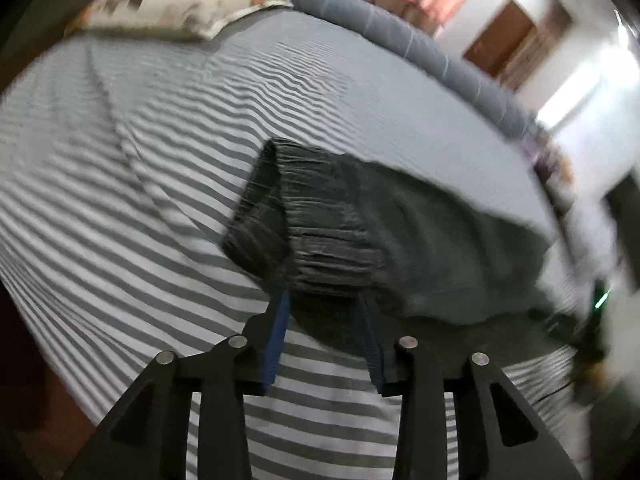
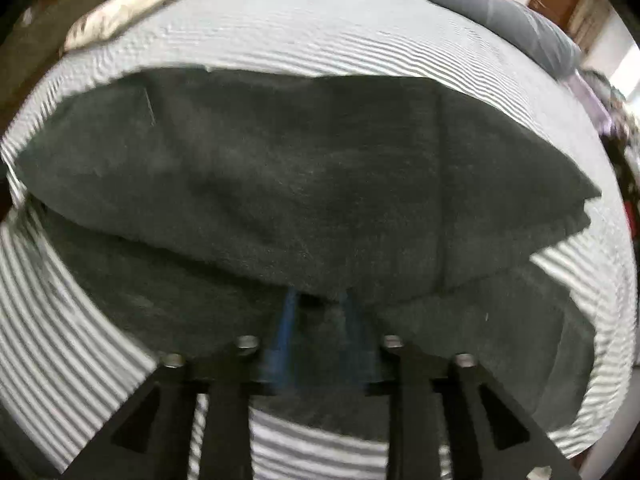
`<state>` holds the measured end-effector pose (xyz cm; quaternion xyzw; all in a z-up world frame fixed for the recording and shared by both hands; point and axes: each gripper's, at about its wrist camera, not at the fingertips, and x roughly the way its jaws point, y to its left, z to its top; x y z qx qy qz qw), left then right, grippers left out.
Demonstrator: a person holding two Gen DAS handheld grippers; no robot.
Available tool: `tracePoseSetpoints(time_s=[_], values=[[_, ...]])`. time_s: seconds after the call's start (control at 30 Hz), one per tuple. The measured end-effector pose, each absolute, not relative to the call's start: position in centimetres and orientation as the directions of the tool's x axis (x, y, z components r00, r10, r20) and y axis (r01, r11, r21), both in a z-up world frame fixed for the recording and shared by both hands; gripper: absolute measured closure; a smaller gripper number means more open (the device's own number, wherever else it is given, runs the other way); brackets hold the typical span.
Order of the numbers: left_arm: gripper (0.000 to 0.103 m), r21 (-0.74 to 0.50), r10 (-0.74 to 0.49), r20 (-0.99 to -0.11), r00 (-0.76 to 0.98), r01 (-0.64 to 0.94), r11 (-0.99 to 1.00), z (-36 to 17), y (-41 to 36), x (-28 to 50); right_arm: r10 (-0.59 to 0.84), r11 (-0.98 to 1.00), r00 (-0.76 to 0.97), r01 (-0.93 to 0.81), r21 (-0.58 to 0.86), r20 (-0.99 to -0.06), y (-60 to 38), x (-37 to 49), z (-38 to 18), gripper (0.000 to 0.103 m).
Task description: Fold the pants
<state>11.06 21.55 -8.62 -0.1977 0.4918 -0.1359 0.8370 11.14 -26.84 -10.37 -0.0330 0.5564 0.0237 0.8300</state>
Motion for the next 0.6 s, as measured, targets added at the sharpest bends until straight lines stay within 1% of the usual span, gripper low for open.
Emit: tracePoseSetpoints(time_s=[0.03, 0.07, 0.1, 0.2, 0.27, 0.3, 0.4, 0.5, 0.6], values=[[0.063, -0.516, -0.461, -0.751, 0.473, 0.014, 0.856, -8.6, 21.6, 11.0, 0.019, 0.999, 0.403, -0.049, 0.0, -0.915, -27.3, 10.2, -9.5, 0.061], [0.062, -0.577, -0.507, -0.728, 0.462, -0.014, 0.816, -8.8, 21.6, 10.9, 0.04, 0.999, 0.413, -0.035, 0.028, -0.91, -27.7, 9.7, -9.1, 0.061], [0.061, -0.626, -0.545, -0.704, 0.456, -0.038, 0.779, -9.2, 21.6, 10.8, 0.084, 0.996, 0.42, -0.009, 0.088, -0.904, -28.3, 8.9, -8.7, 0.061], [0.061, -0.701, -0.601, -0.667, 0.441, -0.097, 0.707, -10.1, 21.2, 10.9, 0.191, 0.966, 0.43, 0.078, 0.247, -0.882, -29.8, 7.2, -8.5, 0.061], [0.061, -0.726, -0.617, -0.651, 0.443, -0.126, 0.676, -10.6, 20.9, 11.1, 0.282, 0.911, 0.447, 0.153, 0.384, -0.849, -31.7, 6.1, -9.1, 0.06], [0.061, -0.736, -0.621, -0.644, 0.446, -0.14, 0.662, -10.9, 20.7, 11.3, 0.3, 0.889, 0.457, 0.185, 0.419, -0.837, -32.3, 5.5, -9.5, 0.06], [0.061, -0.747, -0.621, -0.638, 0.455, -0.171, 0.643, -11.5, 20.3, 11.9, 0.336, 0.833, 0.483, 0.248, 0.494, -0.809, -32.6, 5.2, -10.7, 0.059], [0.06, -0.765, -0.625, -0.626, 0.466, -0.212, 0.608, -12.2, 20.3, 12.5, 0.364, 0.763, 0.537, 0.296, 0.574, -0.761, -33.6, 5.6, -11.8, 0.059], [0.059, -0.787, -0.626, -0.605, 0.492, -0.252, 0.563, -12.9, 20.8, 12.4, 0.386, 0.665, 0.594, 0.35, 0.659, -0.705, -35.1, 6.4, -13.2, 0.063]])
